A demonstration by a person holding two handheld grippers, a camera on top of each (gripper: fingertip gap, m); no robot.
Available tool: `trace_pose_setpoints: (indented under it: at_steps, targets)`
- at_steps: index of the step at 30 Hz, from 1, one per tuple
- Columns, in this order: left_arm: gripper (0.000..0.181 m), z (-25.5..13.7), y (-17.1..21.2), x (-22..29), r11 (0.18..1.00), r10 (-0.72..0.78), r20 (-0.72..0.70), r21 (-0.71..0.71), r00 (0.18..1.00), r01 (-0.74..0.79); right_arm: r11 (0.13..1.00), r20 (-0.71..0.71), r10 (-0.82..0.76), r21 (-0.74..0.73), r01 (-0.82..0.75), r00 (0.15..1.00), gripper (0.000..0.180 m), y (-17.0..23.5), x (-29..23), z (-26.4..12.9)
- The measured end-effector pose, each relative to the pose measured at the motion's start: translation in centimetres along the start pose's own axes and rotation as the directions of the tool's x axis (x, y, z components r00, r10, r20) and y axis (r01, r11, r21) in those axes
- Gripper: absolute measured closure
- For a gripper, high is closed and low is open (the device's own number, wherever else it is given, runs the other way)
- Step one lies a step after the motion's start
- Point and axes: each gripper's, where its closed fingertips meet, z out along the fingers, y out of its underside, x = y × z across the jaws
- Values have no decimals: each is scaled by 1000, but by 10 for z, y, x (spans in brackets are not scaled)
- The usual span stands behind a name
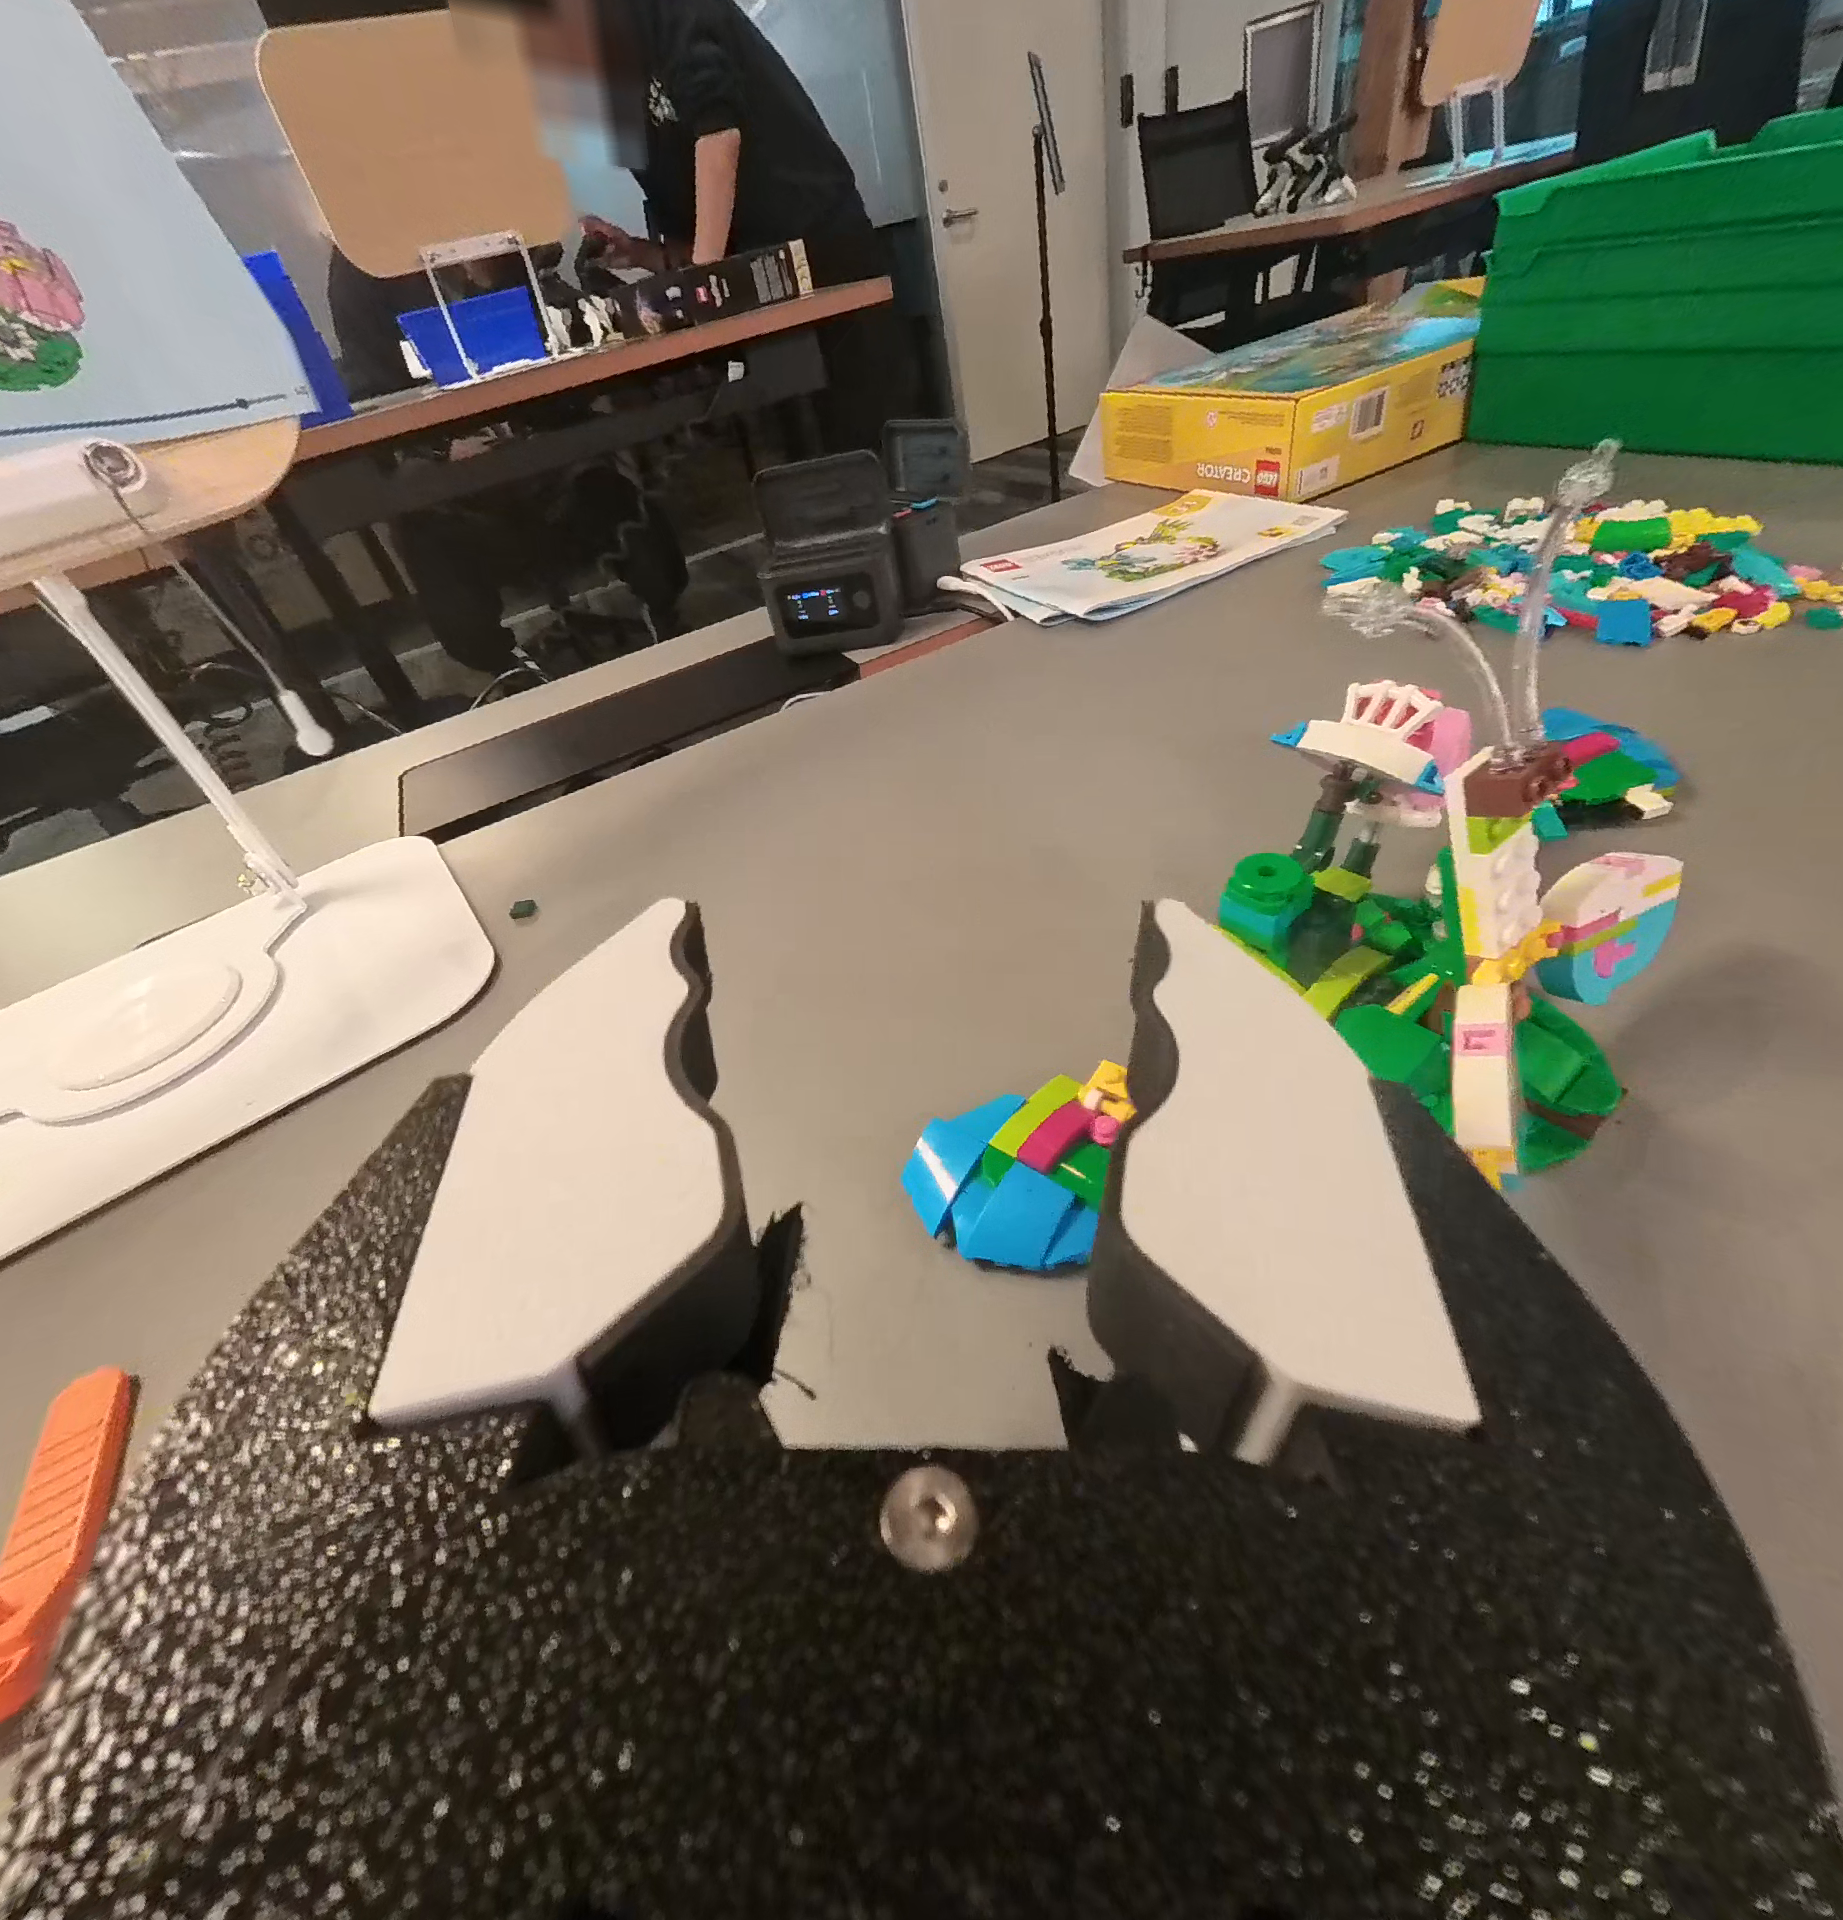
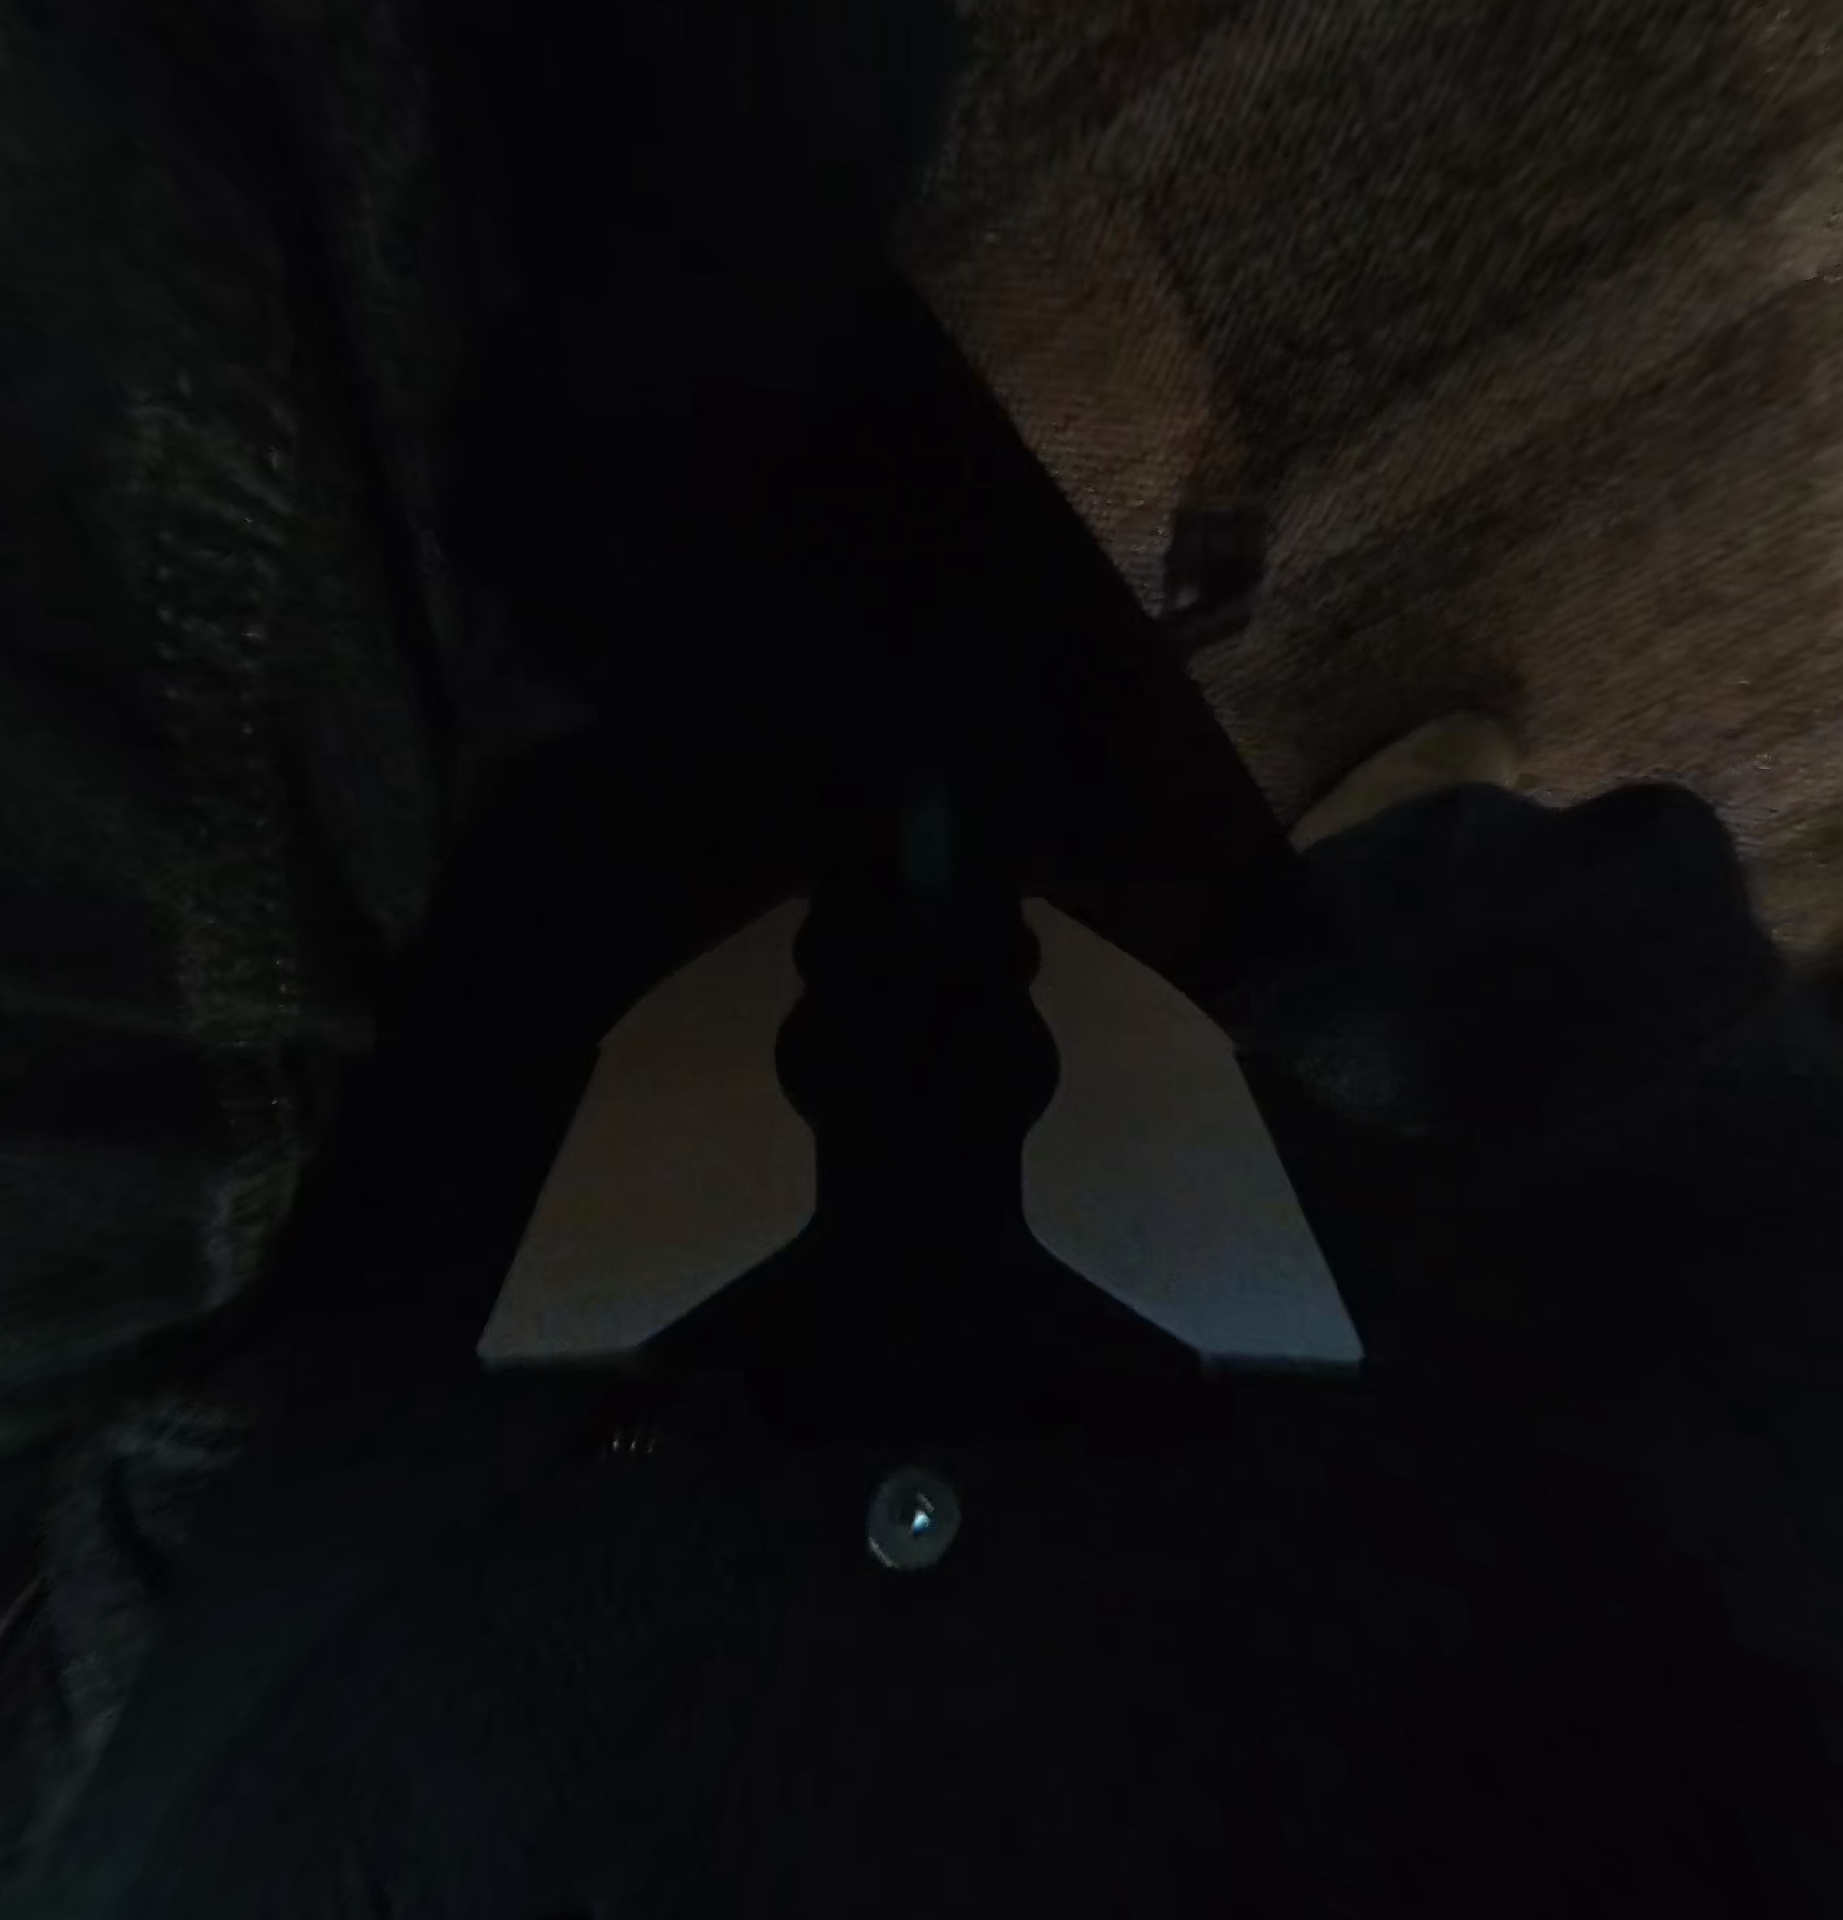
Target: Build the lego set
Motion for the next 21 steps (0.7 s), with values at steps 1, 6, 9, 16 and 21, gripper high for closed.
trace_pose_setpoints:
  at_steps: [1, 6, 9, 16, 21]
  targets:
    - [103, 0, 0, -1, 1000, -8, 1, 0, 1000, 8, 1000, 14, 1, -5, -1, 1000, 148, 0, 0, 1]
    - [104, 0, 1, -2, 1000, -22, 3, -1, 1000, 22, 998, -4, -57, -4, 57, 998, 172, 1, -3, 1]
    - [105, 1, 3, 0, 1000, -11, 0, -11, 1000, 11, 995, -53, -100, 1, 100, 994, 174, 1, -3, 0]
    - [108, 4, 2, 6, 999, 34, -10, -17, 999, -34, 988, -114, -148, 31, 152, 982, 172, -1, -13, -15]
    - [107, 6, 3, 1, 997, 70, 40, -25, 997, -69, 974, -97, -185, 119, 195, 978, 172, -2, -46, -60]
